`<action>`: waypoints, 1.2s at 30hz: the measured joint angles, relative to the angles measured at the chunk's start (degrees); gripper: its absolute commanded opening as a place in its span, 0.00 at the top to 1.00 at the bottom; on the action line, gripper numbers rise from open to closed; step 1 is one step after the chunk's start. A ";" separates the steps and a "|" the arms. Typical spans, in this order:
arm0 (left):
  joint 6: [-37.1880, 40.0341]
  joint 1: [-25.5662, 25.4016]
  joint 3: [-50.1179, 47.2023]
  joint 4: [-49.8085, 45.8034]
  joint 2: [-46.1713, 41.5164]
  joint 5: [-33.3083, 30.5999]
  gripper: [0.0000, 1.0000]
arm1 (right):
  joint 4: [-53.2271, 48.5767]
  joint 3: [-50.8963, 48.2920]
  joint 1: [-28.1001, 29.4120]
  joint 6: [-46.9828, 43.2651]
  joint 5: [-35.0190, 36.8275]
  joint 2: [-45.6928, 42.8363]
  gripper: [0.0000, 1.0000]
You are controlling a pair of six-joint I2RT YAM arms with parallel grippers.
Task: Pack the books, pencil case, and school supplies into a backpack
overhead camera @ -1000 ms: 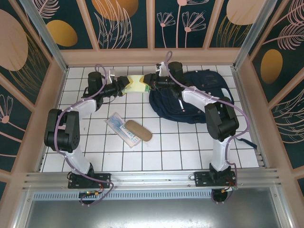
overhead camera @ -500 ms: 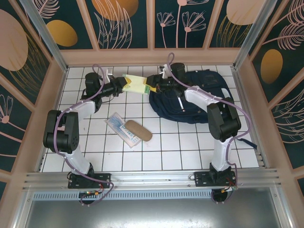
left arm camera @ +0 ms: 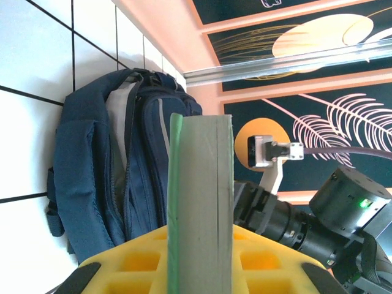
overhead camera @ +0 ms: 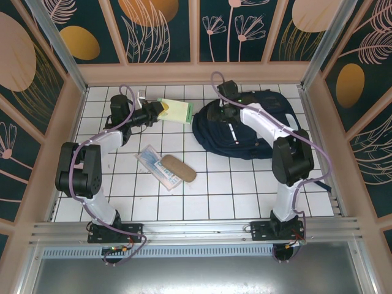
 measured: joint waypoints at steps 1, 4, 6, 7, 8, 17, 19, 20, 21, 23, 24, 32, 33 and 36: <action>0.02 0.00 0.00 -0.13 0.00 0.00 0.93 | -0.96 0.04 0.70 -0.70 1.84 0.55 0.46; 0.31 0.00 -0.04 -0.42 0.00 0.00 0.93 | -3.32 0.50 2.73 -2.36 7.50 2.56 0.46; 0.44 0.00 -0.04 -0.50 0.00 0.00 0.93 | -4.15 0.76 3.58 -3.37 10.58 4.02 0.53; 0.44 0.00 -0.04 -0.52 0.00 -0.02 0.93 | -4.35 0.76 3.76 -3.72 11.69 4.48 0.61; 0.44 0.00 -0.09 -0.55 0.00 -0.02 0.93 | -4.55 0.81 3.80 -4.15 12.68 4.96 0.69; 0.66 0.00 -0.33 -0.81 0.00 -1.51 0.93 | -4.81 2.51 4.09 -5.81 13.92 5.60 1.00; 0.85 0.00 -0.90 -0.79 0.00 -2.40 0.93 | -4.85 2.71 3.82 -5.79 12.68 4.94 1.00; 0.87 -0.02 -1.33 -0.83 0.00 -2.97 0.93 | -5.01 2.86 3.41 -5.77 11.41 4.26 1.00; 0.87 -0.02 -1.79 -1.03 0.00 -3.52 0.93 | -5.11 3.06 2.80 -5.75 9.88 3.39 1.00; 0.90 -0.24 -2.21 -1.51 0.07 -4.63 0.93 | -5.18 3.72 1.07 -5.44 6.25 1.31 1.00; 0.90 -0.46 -2.21 -1.62 0.15 -5.38 0.93 | -5.18 4.20 0.00 -4.98 4.13 0.11 1.00; -0.59 -6.03 -0.48 -0.07 5.07 -10.47 0.93 | -3.76 7.34 -7.30 -0.72 -9.90 -5.75 1.00; -1.07 -7.28 0.44 0.42 6.38 -11.15 0.93 | -3.54 7.34 -7.80 -0.02 -11.58 -6.03 1.00; -2.75 -10.69 3.56 1.64 9.88 -13.00 0.92 | -2.64 7.34 -8.90 1.92 -16.15 -6.21 1.00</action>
